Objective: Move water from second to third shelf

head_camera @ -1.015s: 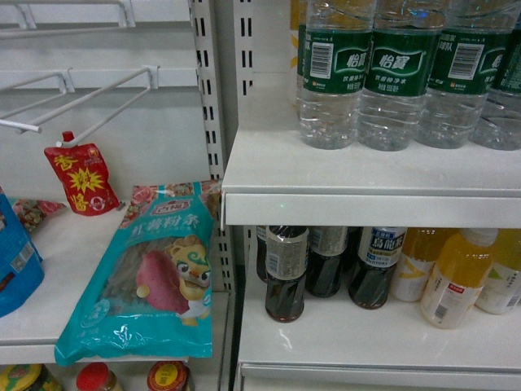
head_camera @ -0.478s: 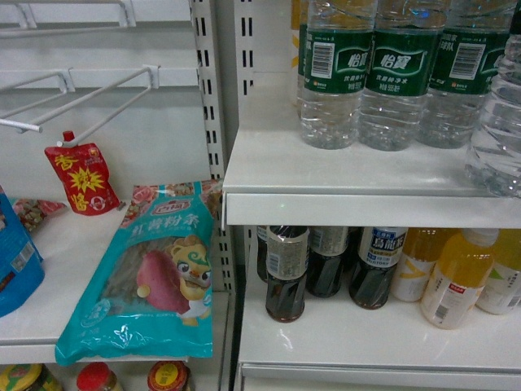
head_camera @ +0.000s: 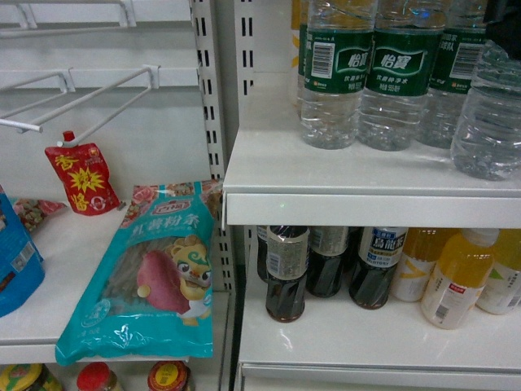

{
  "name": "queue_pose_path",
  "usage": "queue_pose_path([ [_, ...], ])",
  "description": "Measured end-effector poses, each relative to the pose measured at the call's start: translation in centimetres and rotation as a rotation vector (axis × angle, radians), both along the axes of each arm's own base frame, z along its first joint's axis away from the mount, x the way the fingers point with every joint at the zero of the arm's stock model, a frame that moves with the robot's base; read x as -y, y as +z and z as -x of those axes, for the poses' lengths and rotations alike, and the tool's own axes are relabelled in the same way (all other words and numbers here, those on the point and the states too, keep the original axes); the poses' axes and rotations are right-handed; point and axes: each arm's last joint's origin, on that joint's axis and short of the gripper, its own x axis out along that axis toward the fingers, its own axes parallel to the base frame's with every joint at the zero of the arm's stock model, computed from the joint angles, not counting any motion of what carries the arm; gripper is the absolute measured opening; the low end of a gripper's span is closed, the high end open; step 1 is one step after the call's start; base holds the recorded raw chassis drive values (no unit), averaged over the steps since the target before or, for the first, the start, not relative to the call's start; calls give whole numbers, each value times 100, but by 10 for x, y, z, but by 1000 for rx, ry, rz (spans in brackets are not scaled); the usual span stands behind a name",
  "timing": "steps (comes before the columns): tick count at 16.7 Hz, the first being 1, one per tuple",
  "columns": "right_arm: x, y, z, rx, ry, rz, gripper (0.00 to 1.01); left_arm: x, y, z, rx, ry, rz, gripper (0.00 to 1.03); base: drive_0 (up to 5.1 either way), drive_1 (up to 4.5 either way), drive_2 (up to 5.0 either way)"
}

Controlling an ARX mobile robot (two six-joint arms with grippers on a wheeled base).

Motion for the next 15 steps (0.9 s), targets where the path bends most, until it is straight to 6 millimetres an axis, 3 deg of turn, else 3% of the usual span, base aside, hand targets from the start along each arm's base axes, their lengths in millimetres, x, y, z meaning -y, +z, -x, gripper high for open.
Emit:
queue_pose_path([
  [5, -7, -2, -10, -7, -26, -25, 43, 0, 0, 0, 0, 0, 0, 98, 0, 0, 0],
  [13, -6, -2, -10, 1, -27, -25, 43, 0, 0, 0, 0, 0, 0, 98, 0, 0, 0],
  [14, -6, -3, -9, 0, -26, -21, 47, 0, 0, 0, 0, 0, 0, 98, 0, 0, 0],
  [15, -6, -4, -9, -2, -26, -19, 60, 0, 0, 0, 0, 0, 0, 98, 0, 0, 0],
])
